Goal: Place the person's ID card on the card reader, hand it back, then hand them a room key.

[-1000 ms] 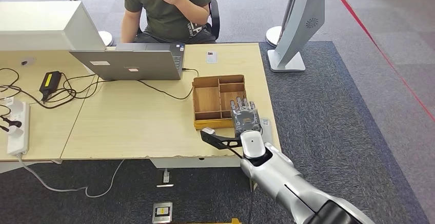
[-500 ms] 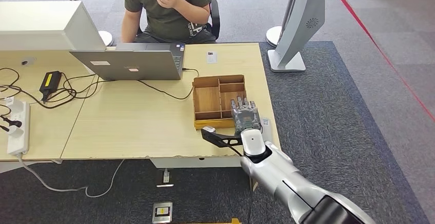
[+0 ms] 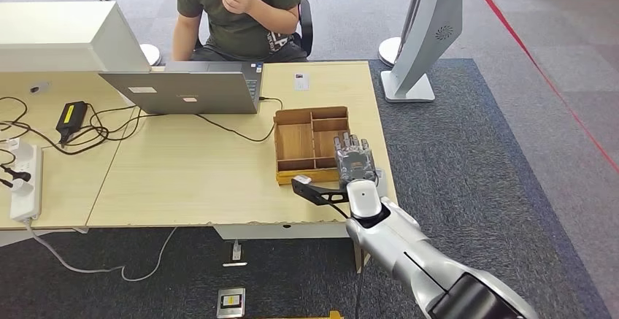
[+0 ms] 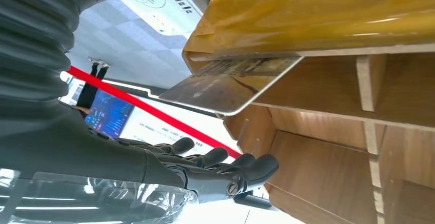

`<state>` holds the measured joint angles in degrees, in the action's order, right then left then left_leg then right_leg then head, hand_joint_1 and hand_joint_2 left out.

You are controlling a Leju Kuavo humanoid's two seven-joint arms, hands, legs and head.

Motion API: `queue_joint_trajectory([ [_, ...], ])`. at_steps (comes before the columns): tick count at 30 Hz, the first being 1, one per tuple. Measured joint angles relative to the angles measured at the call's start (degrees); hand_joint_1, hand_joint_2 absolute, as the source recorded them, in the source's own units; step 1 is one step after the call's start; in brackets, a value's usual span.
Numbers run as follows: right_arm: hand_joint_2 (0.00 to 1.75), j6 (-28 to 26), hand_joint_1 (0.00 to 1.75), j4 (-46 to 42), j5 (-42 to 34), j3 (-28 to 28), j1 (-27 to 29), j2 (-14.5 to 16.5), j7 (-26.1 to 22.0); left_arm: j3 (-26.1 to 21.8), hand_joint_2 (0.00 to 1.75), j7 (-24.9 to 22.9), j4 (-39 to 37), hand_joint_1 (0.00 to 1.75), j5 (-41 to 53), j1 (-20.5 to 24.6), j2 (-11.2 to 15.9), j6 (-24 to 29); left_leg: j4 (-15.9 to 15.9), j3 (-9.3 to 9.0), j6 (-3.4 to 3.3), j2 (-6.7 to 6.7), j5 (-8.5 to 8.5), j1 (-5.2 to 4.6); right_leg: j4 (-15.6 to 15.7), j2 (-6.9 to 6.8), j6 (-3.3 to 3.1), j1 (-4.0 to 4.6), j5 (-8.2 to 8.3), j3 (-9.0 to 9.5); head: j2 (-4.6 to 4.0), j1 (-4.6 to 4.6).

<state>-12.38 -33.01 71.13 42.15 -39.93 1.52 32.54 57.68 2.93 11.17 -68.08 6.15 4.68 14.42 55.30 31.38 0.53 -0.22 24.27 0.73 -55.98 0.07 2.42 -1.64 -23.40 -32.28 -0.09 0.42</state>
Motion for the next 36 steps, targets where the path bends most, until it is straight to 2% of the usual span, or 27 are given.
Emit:
queue_joint_trajectory([
  [36, 1.75, 0.84, 0.0, -0.41, -1.29, -1.15, 0.0, -1.96, -1.66, 0.03, 0.0, 0.02, 0.0, 0.0, 1.83, 0.0, 0.01, -0.52, 0.0, -0.01, 0.0, 0.0, 0.0, 0.0, 0.0, 0.0, 0.0, 0.0, 0.01, 0.02, 0.01, 0.0],
])
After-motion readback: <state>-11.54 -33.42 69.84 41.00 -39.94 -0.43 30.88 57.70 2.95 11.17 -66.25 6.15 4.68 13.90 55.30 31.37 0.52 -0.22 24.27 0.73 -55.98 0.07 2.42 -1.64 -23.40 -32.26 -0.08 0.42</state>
